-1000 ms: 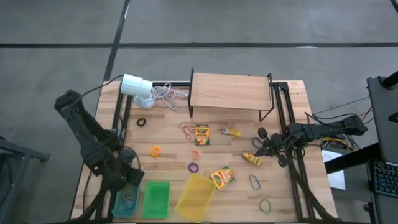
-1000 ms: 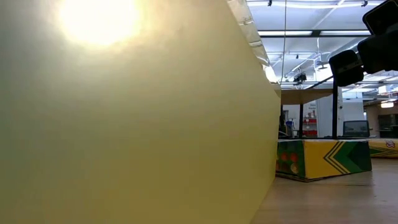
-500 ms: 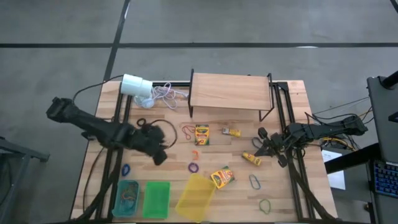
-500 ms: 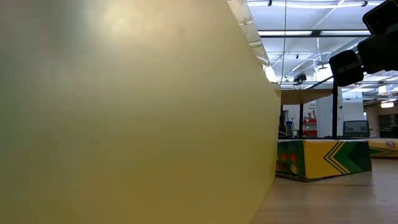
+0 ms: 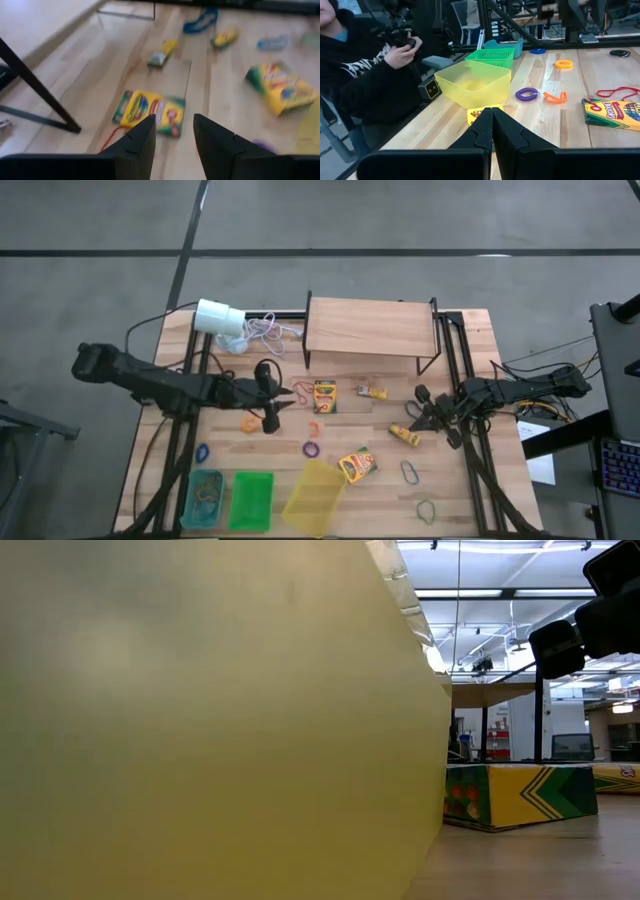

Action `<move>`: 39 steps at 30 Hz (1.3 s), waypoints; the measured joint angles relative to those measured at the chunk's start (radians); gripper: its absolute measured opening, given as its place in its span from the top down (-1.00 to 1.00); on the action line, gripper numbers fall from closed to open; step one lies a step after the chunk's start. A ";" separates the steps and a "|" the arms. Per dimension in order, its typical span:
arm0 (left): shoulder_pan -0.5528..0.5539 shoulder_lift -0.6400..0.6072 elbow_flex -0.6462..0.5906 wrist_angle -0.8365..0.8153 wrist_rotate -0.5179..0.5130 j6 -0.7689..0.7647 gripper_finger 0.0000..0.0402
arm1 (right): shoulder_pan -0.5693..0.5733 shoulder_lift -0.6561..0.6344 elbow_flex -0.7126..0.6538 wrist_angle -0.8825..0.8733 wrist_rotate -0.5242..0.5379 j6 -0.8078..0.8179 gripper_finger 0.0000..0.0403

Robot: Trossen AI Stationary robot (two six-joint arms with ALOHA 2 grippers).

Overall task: Pick & Place Office Desk Supplies
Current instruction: Put the red rubberband into the blue bin

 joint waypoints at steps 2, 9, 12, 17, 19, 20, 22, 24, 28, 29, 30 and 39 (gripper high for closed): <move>0.008 0.000 -0.027 0.008 0.008 0.060 0.32 | 0.000 0.000 0.000 0.000 0.000 0.000 0.96; 0.075 0.000 -0.043 0.066 0.041 0.136 0.32 | 0.000 0.000 0.000 0.000 0.000 0.000 0.96; 0.130 0.000 -0.045 0.066 0.101 0.139 0.32 | 0.000 0.000 0.000 0.000 0.000 0.000 0.96; 0.221 0.050 -0.049 0.066 0.167 0.163 0.32 | 0.000 0.000 0.000 0.000 0.000 0.000 0.96; 0.246 0.092 -0.039 0.067 0.189 0.174 0.32 | 0.000 0.000 0.000 0.000 0.000 0.000 0.96; 0.254 0.116 -0.032 0.067 0.197 0.174 0.32 | 0.000 0.000 0.000 0.000 0.000 0.000 0.96; 0.264 0.170 -0.010 0.067 0.205 0.175 0.32 | 0.000 0.000 0.000 0.000 0.000 0.000 0.96; 0.266 0.225 0.006 0.066 0.207 0.177 0.33 | 0.000 0.000 0.000 0.000 0.000 0.000 0.96; 0.266 0.309 0.023 0.066 0.210 0.182 0.33 | 0.000 0.000 0.000 0.000 0.000 0.000 0.96; 0.266 0.324 0.023 0.068 0.211 0.182 0.33 | 0.000 0.000 0.000 -0.001 0.000 0.000 0.96; 0.266 0.339 0.023 0.070 0.212 0.182 0.33 | 0.000 0.000 0.000 0.000 0.000 0.000 0.96; 0.266 0.441 0.031 0.103 0.215 0.241 0.33 | 0.000 0.000 0.000 0.000 0.000 0.000 0.96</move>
